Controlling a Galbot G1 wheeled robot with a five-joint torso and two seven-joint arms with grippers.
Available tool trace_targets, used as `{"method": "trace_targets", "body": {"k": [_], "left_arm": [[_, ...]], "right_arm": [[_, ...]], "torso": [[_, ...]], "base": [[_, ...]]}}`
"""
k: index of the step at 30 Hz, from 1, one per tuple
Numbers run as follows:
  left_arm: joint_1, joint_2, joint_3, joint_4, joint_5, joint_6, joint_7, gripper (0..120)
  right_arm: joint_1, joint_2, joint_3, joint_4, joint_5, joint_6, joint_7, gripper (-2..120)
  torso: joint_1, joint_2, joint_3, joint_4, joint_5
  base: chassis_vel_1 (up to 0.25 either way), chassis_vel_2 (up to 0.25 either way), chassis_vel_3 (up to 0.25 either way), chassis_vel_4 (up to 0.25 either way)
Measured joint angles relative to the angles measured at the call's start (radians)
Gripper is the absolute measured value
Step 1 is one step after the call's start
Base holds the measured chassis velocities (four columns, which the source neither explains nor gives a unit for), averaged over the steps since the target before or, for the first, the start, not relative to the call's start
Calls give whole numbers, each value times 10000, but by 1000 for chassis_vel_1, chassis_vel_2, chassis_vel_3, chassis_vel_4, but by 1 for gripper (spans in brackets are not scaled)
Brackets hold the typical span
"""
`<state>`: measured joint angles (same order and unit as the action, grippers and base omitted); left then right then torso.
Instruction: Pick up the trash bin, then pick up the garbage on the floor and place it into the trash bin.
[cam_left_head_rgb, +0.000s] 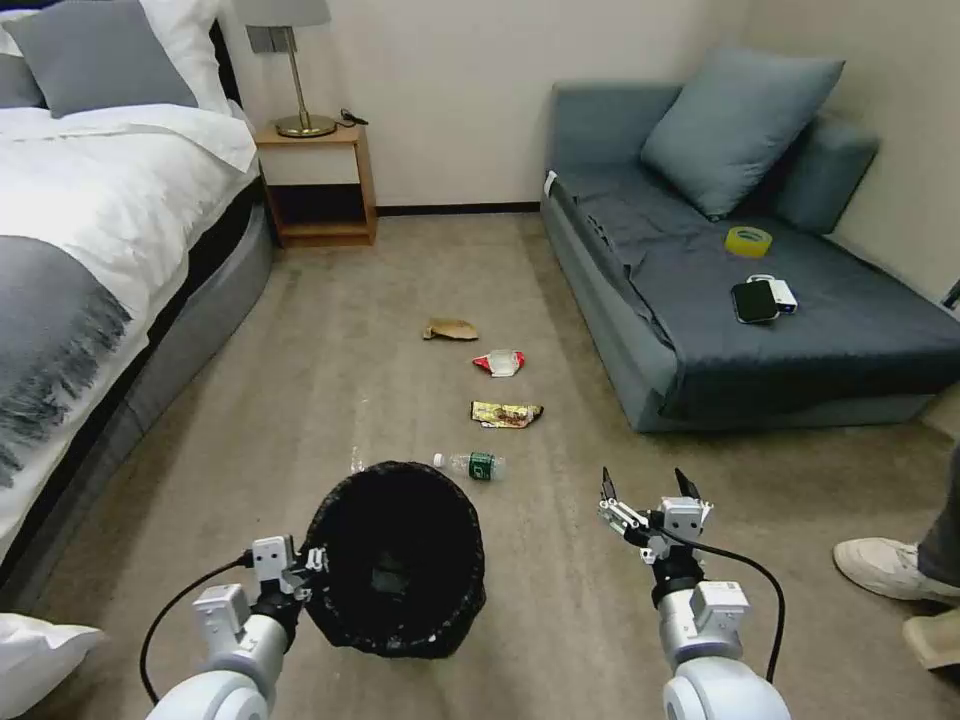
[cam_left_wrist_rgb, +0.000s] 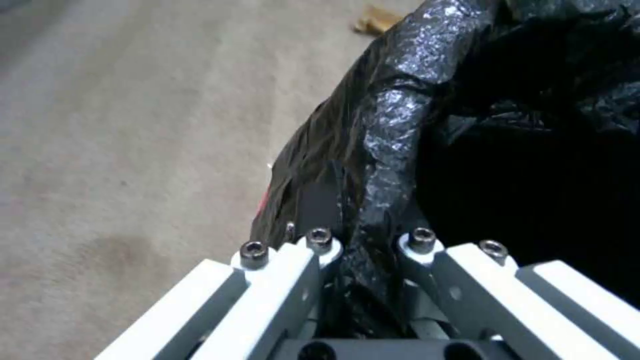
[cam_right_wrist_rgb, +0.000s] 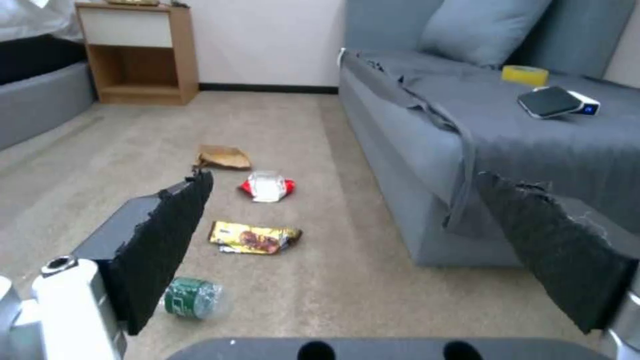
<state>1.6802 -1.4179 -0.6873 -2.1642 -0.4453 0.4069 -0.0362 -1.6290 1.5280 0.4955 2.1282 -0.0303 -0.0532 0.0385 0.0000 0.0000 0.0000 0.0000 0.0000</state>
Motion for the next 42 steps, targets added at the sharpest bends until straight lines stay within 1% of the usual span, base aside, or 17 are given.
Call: {"method": "trace_targets", "body": {"k": [2,3,7,22,34,38,42], "left_arm": [[20,-14,-195,-88,-99,-8,8,4],[20,-14,-195,-88,-99,-8,8,4],[-4,2,-524,-302,-377,49,11,4],[-227,184,-1031,-259,-874,193,-1,4],[-319,306,-1273,-164,-1145,193,-14,4],[-362,323,-1284,-133,-1188,193,-13,4],[-405,322,-1291,-102,-1197,193,-24,4]], "right_arm": [[-64,-26,-17,49,7,-2,-60,100],[-64,-26,-17,49,7,-2,-60,100],[-208,-45,-98,70,63,106,-401,100],[-267,36,-192,-121,10,195,-676,100],[-262,111,-245,-264,-6,398,-694,100],[-268,132,-238,-275,-7,456,-696,100],[-265,139,-219,-314,-9,542,-706,100]], "torso": [[0,0,0,0,-1],[0,0,0,0,-1],[0,0,0,0,0],[0,0,0,0,-1],[-1,0,-1,0,0],[-1,0,-1,0,0],[-1,0,0,0,0]], "base": [[0,0,0,0],[0,0,0,0],[0,0,0,0],[0,0,0,0],[-5,4,3,-3],[-85,88,92,-99],[-187,186,206,-210]]}}
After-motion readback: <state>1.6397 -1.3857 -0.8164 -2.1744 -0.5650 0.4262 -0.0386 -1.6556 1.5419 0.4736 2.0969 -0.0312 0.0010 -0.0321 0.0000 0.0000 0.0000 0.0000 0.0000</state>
